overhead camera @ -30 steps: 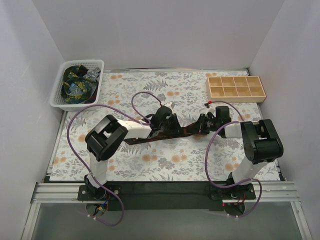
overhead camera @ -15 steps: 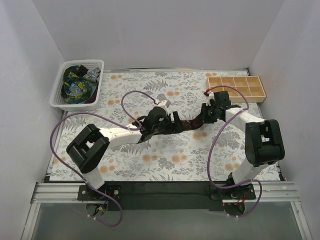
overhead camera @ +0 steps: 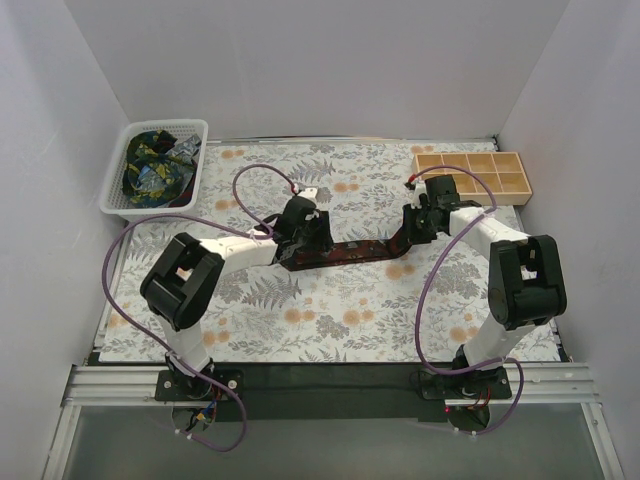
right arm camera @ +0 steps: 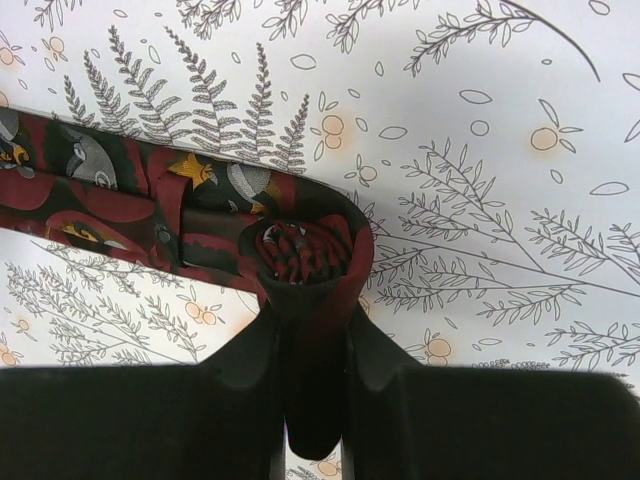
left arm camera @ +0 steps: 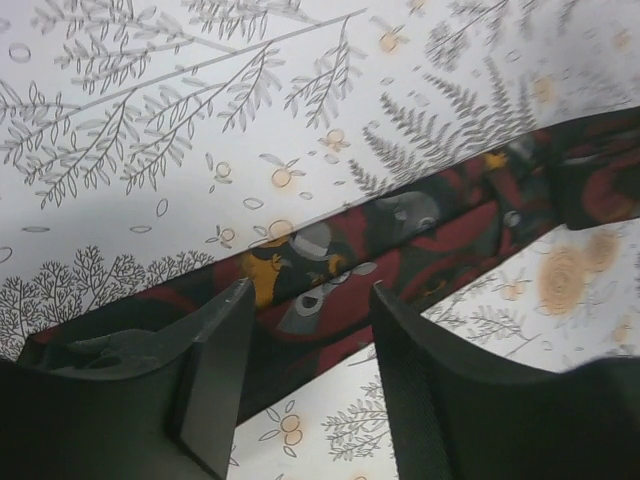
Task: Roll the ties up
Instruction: Roll the tie
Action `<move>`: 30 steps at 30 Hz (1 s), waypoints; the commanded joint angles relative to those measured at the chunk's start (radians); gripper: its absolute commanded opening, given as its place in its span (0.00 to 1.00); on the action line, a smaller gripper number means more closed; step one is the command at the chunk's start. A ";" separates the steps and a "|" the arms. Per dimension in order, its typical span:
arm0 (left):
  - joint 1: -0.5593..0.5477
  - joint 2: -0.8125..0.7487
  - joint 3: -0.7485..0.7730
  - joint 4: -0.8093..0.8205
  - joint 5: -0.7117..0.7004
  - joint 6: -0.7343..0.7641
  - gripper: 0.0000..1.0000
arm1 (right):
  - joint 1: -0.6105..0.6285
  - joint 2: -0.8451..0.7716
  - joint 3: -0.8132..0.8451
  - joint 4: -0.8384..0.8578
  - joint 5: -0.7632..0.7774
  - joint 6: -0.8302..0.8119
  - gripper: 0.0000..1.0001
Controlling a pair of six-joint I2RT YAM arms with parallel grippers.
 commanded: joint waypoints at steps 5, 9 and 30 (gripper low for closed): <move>0.019 0.053 0.045 -0.101 -0.032 0.045 0.41 | 0.003 0.011 0.048 -0.028 -0.006 -0.026 0.01; 0.019 0.040 0.004 -0.122 -0.042 0.016 0.39 | 0.003 0.009 0.052 -0.026 0.019 -0.003 0.01; 0.024 -0.144 -0.196 -0.191 0.047 -0.064 0.35 | 0.092 0.072 0.160 -0.106 0.353 0.037 0.01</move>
